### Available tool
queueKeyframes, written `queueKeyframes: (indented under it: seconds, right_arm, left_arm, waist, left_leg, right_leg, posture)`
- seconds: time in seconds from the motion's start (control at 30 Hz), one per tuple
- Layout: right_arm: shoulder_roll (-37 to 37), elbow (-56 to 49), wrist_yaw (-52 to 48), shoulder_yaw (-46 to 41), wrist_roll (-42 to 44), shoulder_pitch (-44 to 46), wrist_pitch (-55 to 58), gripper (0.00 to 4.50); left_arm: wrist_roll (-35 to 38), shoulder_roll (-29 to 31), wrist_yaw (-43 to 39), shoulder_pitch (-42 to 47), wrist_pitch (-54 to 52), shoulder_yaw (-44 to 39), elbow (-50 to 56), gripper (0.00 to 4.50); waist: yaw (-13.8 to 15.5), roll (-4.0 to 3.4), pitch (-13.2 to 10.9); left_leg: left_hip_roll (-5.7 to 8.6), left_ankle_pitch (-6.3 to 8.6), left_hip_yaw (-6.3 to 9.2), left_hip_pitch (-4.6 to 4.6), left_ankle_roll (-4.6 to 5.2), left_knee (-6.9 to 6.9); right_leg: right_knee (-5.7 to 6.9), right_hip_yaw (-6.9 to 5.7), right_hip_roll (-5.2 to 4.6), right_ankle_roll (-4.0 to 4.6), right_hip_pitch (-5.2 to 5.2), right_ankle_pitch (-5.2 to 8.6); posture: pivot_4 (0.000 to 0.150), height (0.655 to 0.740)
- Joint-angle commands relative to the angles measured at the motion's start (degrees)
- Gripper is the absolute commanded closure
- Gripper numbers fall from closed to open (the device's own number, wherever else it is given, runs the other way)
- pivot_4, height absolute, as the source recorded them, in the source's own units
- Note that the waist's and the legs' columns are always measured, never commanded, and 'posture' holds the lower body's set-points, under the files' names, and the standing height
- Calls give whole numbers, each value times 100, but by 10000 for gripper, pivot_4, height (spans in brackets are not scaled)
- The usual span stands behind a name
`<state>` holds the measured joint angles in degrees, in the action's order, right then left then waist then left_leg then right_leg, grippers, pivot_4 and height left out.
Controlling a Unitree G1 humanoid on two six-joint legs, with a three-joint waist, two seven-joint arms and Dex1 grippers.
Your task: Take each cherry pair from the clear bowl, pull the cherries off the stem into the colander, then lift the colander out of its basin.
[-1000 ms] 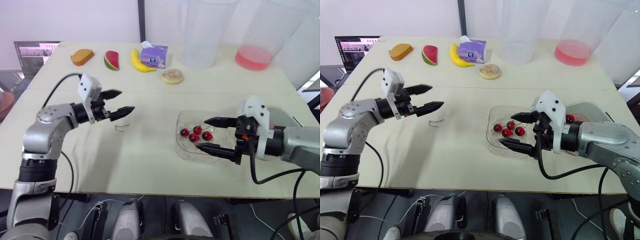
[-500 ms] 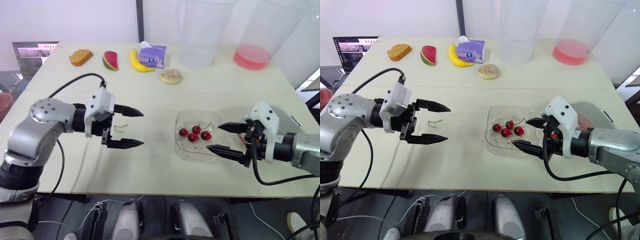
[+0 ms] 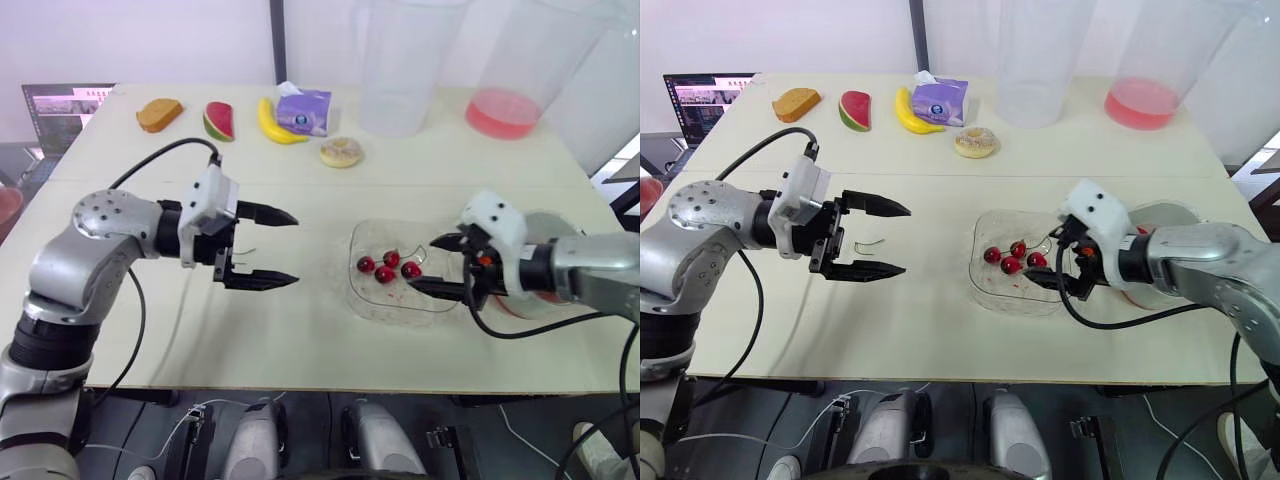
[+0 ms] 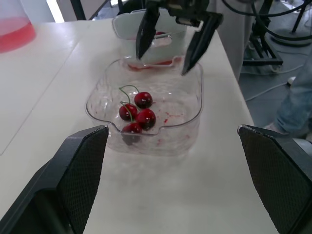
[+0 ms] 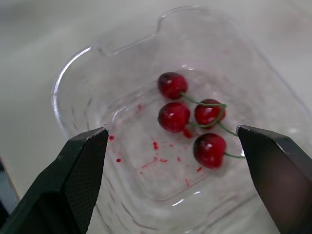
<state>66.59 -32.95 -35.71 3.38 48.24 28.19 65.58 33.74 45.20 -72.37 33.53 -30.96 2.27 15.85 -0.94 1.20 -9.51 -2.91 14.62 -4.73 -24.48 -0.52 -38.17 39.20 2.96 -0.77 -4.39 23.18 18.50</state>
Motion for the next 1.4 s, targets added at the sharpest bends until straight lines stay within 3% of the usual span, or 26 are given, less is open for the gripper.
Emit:
queueKeyframes:
  seconds: [0.03,0.07,0.33,1.03,1.13,1.23,1.4]
  right_arm:
    - [157,27,-429,755,-883,521,-364,8215]
    - [186,75,-566,1010,-1152,667,-463,13024]
    - [53,713,-1479,2249,-2657,1381,-1009,13024]
    - [-971,2054,-2306,2722,-4223,1476,-1363,13024]
    - [-1002,2035,-2357,2695,-4288,1455,-1354,20914]
    - [-1017,1991,-2390,2667,-4341,1422,-1347,34808]
    - [-1031,1888,-2424,2592,-4369,1390,-1320,36296]
  left_arm:
    - [7,-33,43,127,35,-16,48,0]
    - [-1,-47,52,138,39,-1,34,0]
    - [-42,-109,79,117,55,53,35,0]
    - [16,-114,265,75,-59,51,111,0]
    - [14,-117,276,88,-85,49,109,0]
    - [31,-118,279,102,-117,38,114,0]
    - [17,-129,271,127,-117,61,92,0]
  waist:
    - [-1,0,0]
    - [-1,0,0]
    - [3,-1,0]
    - [14,0,0]
    - [11,-1,0]
    - [11,-1,0]
    - [11,0,0]
  left_leg:
    - [0,0,-1,0,0,-2]
    - [1,0,-3,0,0,-3]
    - [1,1,-5,-1,1,-3]
    - [2,0,-6,-1,1,-5]
    - [2,0,-6,-1,1,-5]
    - [2,0,-6,-1,0,-5]
    - [2,0,-6,-1,1,-5]
  right_leg:
    - [0,0,-1,0,0,0]
    - [1,2,-1,0,2,0]
    - [2,1,-1,0,5,0]
    - [6,0,2,1,5,0]
    - [6,0,3,0,5,0]
    - [7,0,3,1,5,0]
    - [8,0,3,0,5,0]
  posture:
    - [1500,7400]
    - [1500,7400]
    - [1500,7400]
    - [1500,7400]
    - [1500,7400]
    - [1500,7400]
    - [1500,7400]
